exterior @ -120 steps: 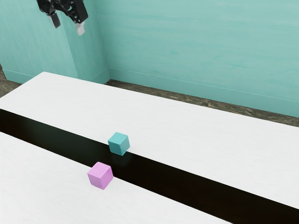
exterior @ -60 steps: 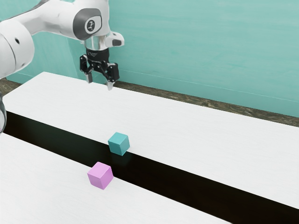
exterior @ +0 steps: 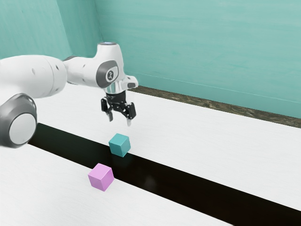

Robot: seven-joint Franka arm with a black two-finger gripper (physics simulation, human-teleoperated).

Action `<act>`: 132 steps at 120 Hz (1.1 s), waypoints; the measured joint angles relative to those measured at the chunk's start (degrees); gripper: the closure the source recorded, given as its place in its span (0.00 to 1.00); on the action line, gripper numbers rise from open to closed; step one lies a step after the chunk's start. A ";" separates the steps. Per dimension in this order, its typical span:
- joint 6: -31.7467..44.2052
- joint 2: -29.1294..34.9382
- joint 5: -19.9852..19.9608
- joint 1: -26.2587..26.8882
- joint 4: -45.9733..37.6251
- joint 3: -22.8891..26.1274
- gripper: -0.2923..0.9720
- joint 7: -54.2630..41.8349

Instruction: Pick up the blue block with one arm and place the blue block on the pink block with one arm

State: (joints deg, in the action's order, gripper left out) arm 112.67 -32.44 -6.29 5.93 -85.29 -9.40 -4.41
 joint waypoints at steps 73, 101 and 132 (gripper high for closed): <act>12.96 0.30 1.13 0.05 -9.29 1.05 0.23 -10.94; 13.72 0.62 0.97 0.05 -10.76 1.31 0.23 -13.22; 15.56 3.49 0.96 0.14 -15.69 2.51 0.23 -14.48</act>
State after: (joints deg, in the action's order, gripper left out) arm 128.23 -28.95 -5.34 6.07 -100.98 -6.90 -18.89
